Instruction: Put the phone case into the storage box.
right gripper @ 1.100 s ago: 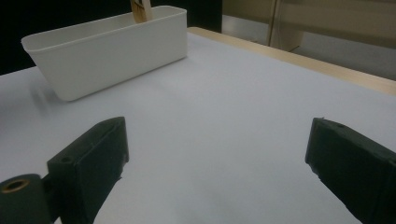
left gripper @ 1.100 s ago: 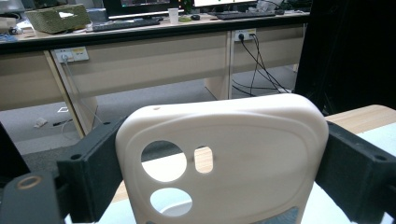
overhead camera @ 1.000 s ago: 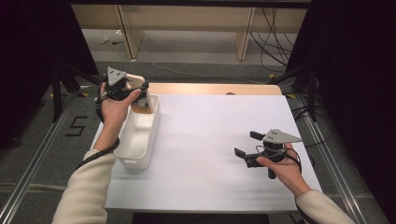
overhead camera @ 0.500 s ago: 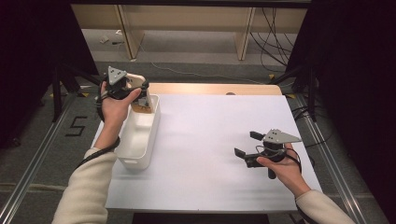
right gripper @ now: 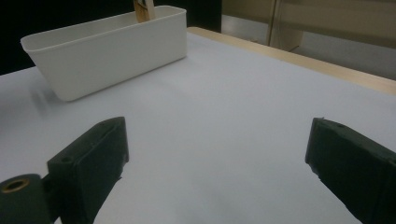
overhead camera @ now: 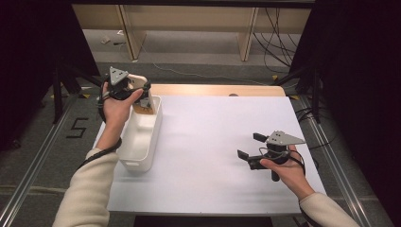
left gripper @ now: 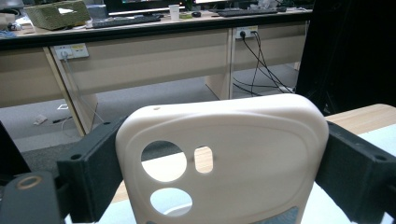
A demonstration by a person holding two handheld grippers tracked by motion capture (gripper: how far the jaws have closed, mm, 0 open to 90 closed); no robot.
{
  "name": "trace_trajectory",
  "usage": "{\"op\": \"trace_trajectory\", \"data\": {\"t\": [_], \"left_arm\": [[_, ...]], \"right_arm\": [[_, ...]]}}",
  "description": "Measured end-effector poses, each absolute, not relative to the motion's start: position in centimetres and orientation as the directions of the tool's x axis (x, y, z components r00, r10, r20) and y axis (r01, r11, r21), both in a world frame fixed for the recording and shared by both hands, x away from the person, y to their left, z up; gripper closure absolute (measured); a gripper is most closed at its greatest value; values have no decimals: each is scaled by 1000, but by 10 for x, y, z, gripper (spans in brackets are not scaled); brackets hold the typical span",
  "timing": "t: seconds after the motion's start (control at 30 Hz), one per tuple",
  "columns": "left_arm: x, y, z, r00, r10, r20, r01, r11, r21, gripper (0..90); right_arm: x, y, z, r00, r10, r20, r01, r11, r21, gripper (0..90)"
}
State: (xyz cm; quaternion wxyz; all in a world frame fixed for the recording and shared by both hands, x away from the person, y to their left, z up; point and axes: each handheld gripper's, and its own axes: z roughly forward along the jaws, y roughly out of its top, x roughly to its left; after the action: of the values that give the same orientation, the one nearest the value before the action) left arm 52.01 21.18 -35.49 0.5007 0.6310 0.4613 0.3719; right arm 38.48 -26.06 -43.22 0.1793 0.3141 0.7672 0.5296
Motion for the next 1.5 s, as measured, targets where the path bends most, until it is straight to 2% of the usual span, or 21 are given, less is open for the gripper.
{"op": "trace_trajectory", "data": {"t": [1.5], "left_arm": [[533, 206, -352, 303, 953, 25, 218, -95, 971, 100]], "right_arm": [[385, -260, -433, -739, 672, 58, 292, 241, 925, 72]]}}
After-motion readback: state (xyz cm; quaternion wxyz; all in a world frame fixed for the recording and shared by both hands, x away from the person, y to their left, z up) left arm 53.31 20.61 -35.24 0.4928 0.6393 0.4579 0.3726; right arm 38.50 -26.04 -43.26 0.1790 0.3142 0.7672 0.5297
